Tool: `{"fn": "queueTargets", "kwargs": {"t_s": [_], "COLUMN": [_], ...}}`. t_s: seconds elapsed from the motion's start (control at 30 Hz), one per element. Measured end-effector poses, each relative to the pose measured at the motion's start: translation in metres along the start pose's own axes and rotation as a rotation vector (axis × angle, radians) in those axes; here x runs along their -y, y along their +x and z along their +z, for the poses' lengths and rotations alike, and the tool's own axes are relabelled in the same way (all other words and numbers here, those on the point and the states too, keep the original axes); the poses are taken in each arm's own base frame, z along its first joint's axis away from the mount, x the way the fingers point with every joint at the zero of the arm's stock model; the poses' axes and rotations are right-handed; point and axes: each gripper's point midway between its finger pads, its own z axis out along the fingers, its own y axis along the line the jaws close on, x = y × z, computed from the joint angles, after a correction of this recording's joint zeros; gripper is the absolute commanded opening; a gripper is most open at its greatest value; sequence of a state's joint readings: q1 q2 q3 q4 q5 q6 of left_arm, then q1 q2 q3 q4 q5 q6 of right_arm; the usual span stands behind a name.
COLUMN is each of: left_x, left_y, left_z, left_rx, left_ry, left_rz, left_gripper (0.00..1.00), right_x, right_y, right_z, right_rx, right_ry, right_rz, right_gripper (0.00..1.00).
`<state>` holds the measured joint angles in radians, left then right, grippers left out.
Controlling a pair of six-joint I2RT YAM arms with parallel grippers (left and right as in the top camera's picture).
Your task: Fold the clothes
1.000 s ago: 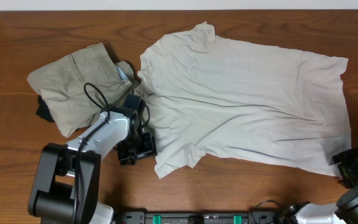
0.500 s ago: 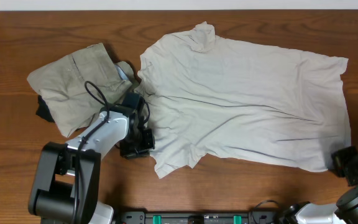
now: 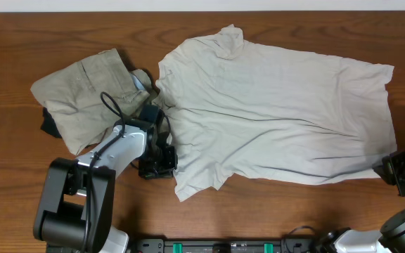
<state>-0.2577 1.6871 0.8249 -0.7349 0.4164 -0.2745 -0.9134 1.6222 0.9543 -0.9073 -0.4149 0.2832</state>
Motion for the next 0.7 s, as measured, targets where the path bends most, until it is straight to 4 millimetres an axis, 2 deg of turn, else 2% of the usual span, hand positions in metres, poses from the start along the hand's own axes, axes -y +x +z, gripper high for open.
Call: {"fn": "queueTargets", "kwargs": {"t_s": [0.07,0.3,0.4,0.53,0.6,0.63,0.67,0.7], "left_x": [0.001,0.006,0.01,0.011,0.011,0.01,0.009,0.007], "left_y": [0.0,0.006,0.004,0.004,0.004,0.004,0.003,0.004], "left_z": [0.0,-0.002,-0.005,-0.005,-0.005,-0.005,-0.005,-0.005], "left_rx": [-0.001,-0.028,-0.022,-0.02,-0.02,-0.018,-0.016,-0.019], "left_ry": [0.003,0.033,0.045,0.049,0.049,0.044,0.038,0.028], "left_rz": [0.009,0.014,0.015,0.016,0.013,0.009,0.009,0.01], "left_gripper": [0.17,0.58,0.68,0.69,0.55,0.38,0.26,0.2], "right_x": [-0.001,-0.002,-0.003,-0.003,-0.003,-0.003,-0.003,-0.003], "right_y": [0.0,0.001,0.001,0.001,0.001,0.001,0.001,0.001], "right_z": [0.0,0.0,0.0,0.0,0.0,0.0,0.0,0.0], "right_rx": [-0.001,-0.004,-0.004,-0.004,-0.004,-0.004,-0.004,-0.005], "right_ry": [-0.005,-0.014,-0.015,-0.015,-0.015,-0.015,-0.015,-0.015], "right_rz": [-0.003,-0.004,-0.004,-0.004,-0.004,-0.004,-0.004,-0.004], "right_gripper": [0.01,0.01,0.01,0.01,0.01,0.01,0.01,0.01]}}
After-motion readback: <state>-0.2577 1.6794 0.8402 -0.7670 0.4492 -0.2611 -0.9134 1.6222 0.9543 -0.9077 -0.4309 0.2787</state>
